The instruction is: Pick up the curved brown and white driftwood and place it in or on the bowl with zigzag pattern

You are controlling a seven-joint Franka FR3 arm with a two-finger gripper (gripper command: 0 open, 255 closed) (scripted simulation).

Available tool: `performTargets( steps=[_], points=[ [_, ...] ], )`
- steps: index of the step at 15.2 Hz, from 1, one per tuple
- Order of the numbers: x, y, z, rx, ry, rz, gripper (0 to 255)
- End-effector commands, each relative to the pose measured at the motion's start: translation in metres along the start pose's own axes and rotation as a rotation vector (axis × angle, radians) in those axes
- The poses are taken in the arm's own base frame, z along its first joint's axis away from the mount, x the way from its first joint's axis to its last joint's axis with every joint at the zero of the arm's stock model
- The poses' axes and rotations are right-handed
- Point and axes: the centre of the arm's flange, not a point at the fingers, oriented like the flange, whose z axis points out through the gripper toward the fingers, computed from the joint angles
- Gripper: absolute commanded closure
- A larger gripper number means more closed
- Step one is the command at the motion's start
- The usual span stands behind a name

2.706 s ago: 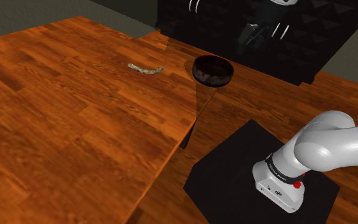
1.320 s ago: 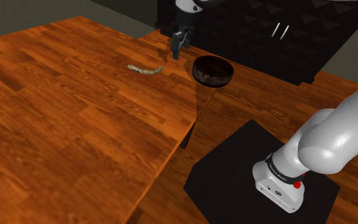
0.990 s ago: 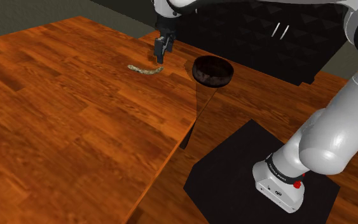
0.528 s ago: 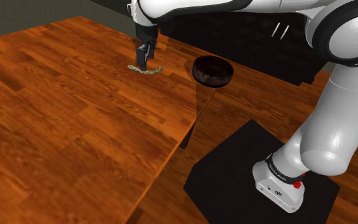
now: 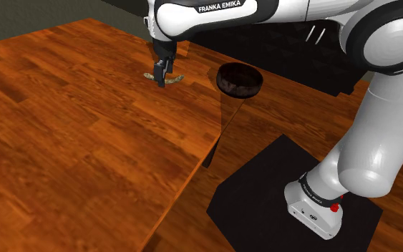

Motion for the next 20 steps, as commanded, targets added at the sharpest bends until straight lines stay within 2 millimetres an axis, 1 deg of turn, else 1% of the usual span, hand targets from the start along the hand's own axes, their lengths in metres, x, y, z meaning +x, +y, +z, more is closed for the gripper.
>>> performTargets(
  steps=[1, 5, 6, 15, 20],
  points=[
    [0.0, 0.0, 0.001, 0.0, 0.0, 0.0, 0],
    [0.0, 0.0, 0.001, 0.0, 0.0, 0.0, 0],
    [0.0, 0.0, 0.001, 0.0, 0.0, 0.0, 255],
    [0.0, 0.0, 0.001, 0.0, 0.0, 0.0, 255],
    [0.001, 0.001, -0.026, 0.0, 0.0, 0.0, 255]
  ],
)
